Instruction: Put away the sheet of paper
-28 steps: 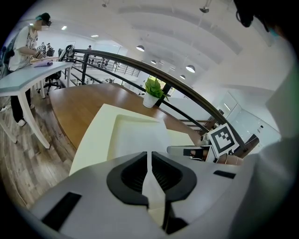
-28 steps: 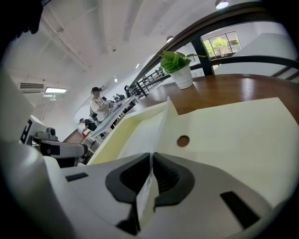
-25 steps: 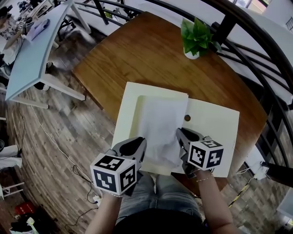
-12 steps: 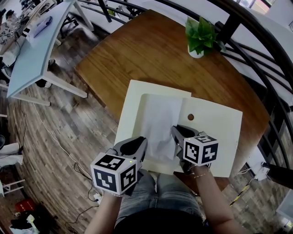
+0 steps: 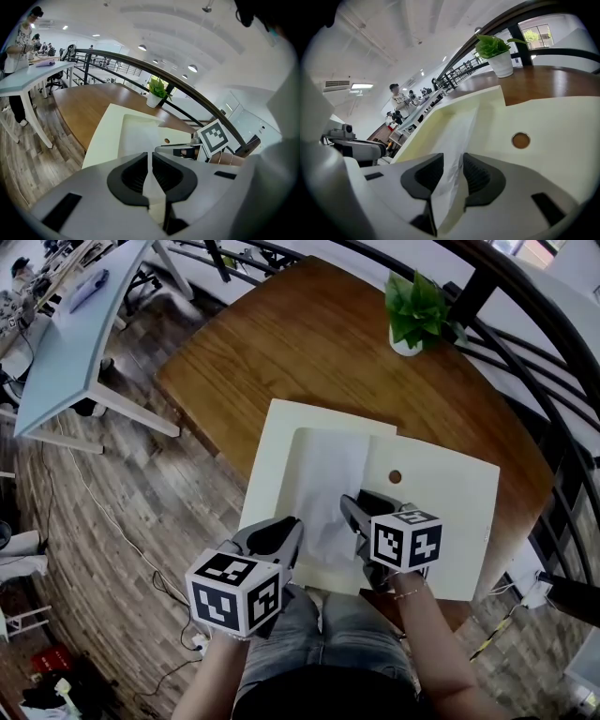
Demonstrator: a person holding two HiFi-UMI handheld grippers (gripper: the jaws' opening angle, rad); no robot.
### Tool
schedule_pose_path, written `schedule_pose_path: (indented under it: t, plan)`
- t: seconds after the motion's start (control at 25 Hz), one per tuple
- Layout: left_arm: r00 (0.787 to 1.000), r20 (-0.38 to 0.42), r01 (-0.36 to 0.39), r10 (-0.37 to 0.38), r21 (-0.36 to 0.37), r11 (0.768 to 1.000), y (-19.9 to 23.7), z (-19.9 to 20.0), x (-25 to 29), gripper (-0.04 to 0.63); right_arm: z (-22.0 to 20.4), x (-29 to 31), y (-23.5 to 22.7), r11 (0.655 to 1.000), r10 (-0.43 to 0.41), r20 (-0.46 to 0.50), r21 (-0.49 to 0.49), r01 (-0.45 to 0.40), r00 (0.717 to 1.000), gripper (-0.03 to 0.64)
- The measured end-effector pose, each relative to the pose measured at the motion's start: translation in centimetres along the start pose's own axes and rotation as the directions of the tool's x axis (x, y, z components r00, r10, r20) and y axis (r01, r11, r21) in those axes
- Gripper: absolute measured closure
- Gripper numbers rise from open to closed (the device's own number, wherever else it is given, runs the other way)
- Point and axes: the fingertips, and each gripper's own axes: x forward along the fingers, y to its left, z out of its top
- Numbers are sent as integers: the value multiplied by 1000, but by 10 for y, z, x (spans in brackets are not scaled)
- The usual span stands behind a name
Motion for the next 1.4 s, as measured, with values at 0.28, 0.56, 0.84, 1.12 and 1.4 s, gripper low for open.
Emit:
schedule_pose_path:
  t: [0.28,0.56,0.84,1.12,1.4]
  plan:
    - [1000,1,11,-11,9,1000,0,-2,-5,554,-9,1,6,1000,-23,-26,-19,22,999,435]
    - [1000,1,29,-29,22,999,-1,-3,-9,554,-9,-11,-2,998,-64,0,-4,64,998,400]
    - [999,14,47,-48,83,995,-5,-1,-17,554,-4,-34,-4,995,-104,73,0,104,992,399]
    - [995,45,78,-85,144,986,-10,6,-31,552,5,-71,17,992,-123,197,10,123,973,397]
    - [978,91,162,-189,245,956,-27,10,-52,552,14,-116,58,990,-118,370,-25,136,921,424]
